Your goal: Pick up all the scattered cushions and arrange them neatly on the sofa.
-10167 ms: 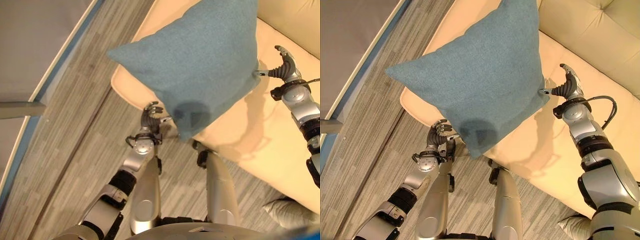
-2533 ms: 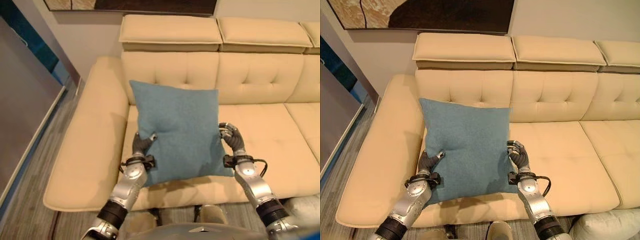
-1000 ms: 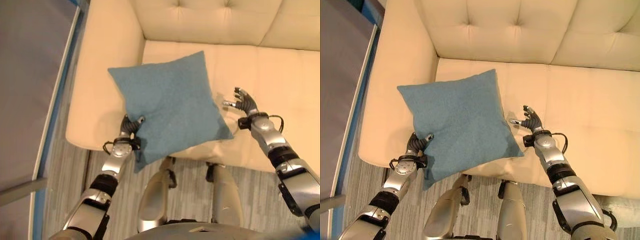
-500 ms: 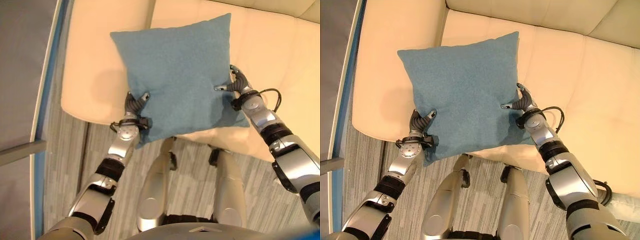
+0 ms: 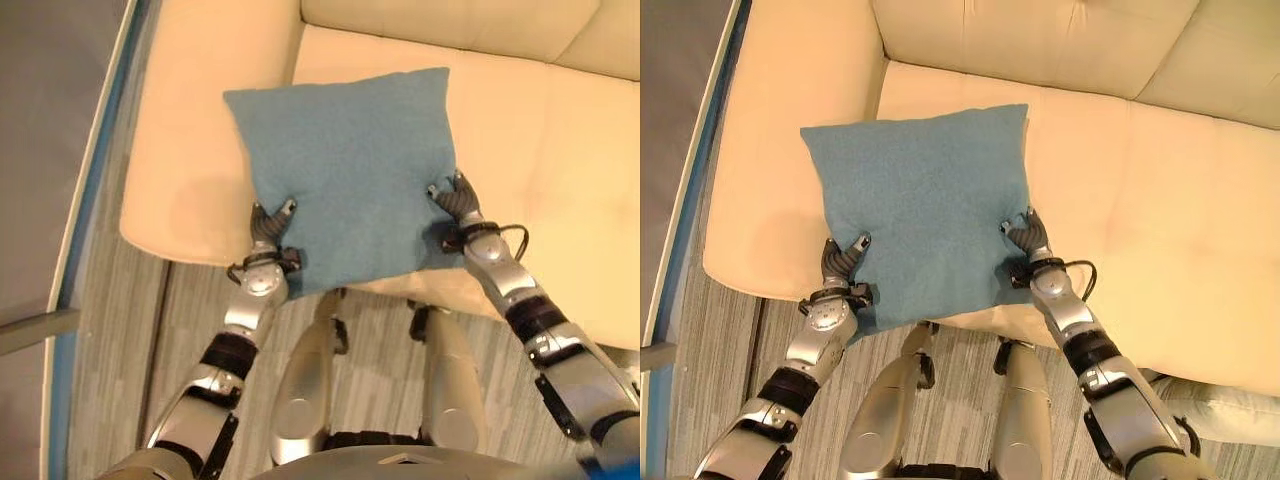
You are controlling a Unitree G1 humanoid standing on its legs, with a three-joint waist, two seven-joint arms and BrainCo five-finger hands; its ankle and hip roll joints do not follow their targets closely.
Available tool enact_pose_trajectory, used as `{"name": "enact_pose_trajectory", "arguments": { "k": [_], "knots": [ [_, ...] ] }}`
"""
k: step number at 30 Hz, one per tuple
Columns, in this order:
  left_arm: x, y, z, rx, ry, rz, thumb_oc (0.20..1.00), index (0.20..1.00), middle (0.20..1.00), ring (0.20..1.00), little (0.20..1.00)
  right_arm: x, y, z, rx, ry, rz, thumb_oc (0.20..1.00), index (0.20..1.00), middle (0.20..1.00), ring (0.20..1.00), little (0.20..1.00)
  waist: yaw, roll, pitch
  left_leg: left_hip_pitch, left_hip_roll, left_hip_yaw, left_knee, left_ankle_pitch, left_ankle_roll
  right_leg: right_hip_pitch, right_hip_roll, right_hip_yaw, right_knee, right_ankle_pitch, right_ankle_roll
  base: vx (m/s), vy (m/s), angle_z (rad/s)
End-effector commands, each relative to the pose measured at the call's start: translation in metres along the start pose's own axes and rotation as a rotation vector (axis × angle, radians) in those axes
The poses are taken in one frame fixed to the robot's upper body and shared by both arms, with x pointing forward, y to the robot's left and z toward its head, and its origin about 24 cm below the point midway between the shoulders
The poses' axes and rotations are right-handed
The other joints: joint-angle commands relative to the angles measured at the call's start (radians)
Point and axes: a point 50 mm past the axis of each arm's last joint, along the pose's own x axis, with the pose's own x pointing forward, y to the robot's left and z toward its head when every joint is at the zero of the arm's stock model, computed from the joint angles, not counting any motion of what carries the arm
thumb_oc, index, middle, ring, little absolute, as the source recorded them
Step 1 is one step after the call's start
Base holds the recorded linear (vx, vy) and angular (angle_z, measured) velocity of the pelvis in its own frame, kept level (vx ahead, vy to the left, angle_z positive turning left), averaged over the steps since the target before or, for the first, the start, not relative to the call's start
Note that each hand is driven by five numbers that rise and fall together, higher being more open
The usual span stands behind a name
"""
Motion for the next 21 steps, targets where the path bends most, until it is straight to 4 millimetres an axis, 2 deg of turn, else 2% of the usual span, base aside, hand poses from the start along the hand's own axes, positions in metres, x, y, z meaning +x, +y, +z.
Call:
{"name": "enact_pose_trajectory", "arguments": {
  "k": [1, 4, 5, 10, 13, 17, 18, 19, 21],
  "knots": [
    [-0.002, -0.053, 0.048, -0.081, -0.207, -0.234, 0.200, 0.200, 0.200, 0.200, 0.200, -0.001, 0.036, 0.049, 0.107, -0.257, 0.089, 0.200, 0.200, 0.200, 0.200, 0.200, 0.003, -0.051, 0.000, 0.082, 0.018, 0.039, 0.061, -0.097, -0.115, 0.095, -0.009, 0.037, -0.178, 0.093, 0.074, 0.00, 0.006, -0.05],
    [-0.007, -0.068, 0.053, -0.087, -0.228, -0.288, 0.200, 0.200, 0.200, 0.200, 0.200, -0.011, 0.026, 0.051, 0.099, -0.302, 0.026, 0.200, 0.200, 0.200, 0.200, 0.200, -0.021, -0.046, 0.001, 0.093, 0.019, 0.051, 0.079, -0.112, -0.108, 0.082, -0.010, 0.055, -0.136, 0.077, 0.073, -0.02, 0.021, -0.16],
    [-0.007, -0.075, 0.058, -0.080, -0.249, -0.303, 0.200, 0.200, 0.200, 0.200, 0.200, -0.013, 0.021, 0.057, 0.065, -0.344, -0.007, 0.200, 0.200, 0.200, 0.200, 0.200, -0.033, -0.046, 0.001, 0.094, 0.020, 0.061, 0.097, -0.126, -0.102, 0.071, -0.010, 0.069, -0.116, 0.070, 0.074, -0.01, 0.027, -0.22],
    [0.006, -0.089, 0.090, -0.021, -0.372, -0.296, 0.200, 0.200, 0.200, 0.200, 0.200, -0.005, 0.011, 0.082, -0.039, -0.454, -0.109, 0.200, 0.200, 0.200, 0.200, 0.200, -0.070, -0.037, -0.016, 0.076, 0.024, 0.090, 0.132, -0.146, -0.093, 0.027, -0.003, 0.107, -0.097, 0.069, 0.083, 0.01, 0.002, -0.36],
    [0.028, -0.091, 0.125, 0.020, -0.462, -0.226, 0.200, 0.200, 0.200, 0.200, 0.200, 0.020, 0.004, 0.131, -0.169, -0.573, -0.164, 0.200, 0.200, 0.200, 0.200, 0.200, -0.079, -0.027, -0.035, 0.021, 0.024, 0.096, 0.130, -0.136, -0.091, -0.041, 0.006, 0.122, -0.091, 0.075, 0.088, 0.03, -0.048, -0.19],
    [0.042, -0.097, 0.162, 0.040, -0.538, -0.190, 0.200, 0.200, 0.200, 0.200, 0.200, 0.035, 0.002, 0.171, -0.222, -0.643, -0.210, 0.200, 0.200, 0.200, 0.200, 0.200, -0.080, -0.020, -0.035, -0.037, 0.021, 0.081, 0.143, -0.129, -0.090, -0.098, 0.002, 0.129, -0.069, 0.079, 0.087, 0.04, -0.024, -0.03],
    [0.046, -0.102, 0.177, 0.052, -0.571, -0.184, 0.200, 0.200, 0.200, 0.200, 0.200, 0.039, 0.000, 0.190, -0.250, -0.682, -0.231, 0.200, 0.200, 0.200, 0.200, 0.200, -0.078, -0.015, -0.040, -0.052, 0.018, 0.063, 0.147, -0.149, -0.097, -0.114, 0.002, 0.136, -0.054, 0.055, 0.096, 0.14, -0.022, 0.11],
    [0.051, -0.105, 0.198, 0.075, -0.614, -0.166, 0.200, 0.200, 0.200, 0.200, 0.200, 0.042, 0.003, 0.211, -0.273, -0.721, -0.247, 0.200, 0.200, 0.200, 0.200, 0.200, -0.077, -0.015, -0.042, -0.089, 0.013, 0.053, 0.149, -0.143, -0.098, -0.140, 0.000, 0.140, -0.060, 0.068, 0.096, 0.14, -0.022, 0.10],
    [0.055, -0.107, 0.215, 0.114, -0.651, -0.146, 0.200, 0.200, 0.200, 0.200, 0.200, 0.043, 0.003, 0.227, -0.286, -0.756, -0.265, 0.200, 0.200, 0.200, 0.200, 0.200, -0.080, -0.015, -0.045, -0.115, 0.011, 0.051, 0.143, -0.133, -0.102, -0.160, 0.002, 0.143, -0.074, 0.082, 0.098, 0.03, -0.002, 0.16]
  ]
}}
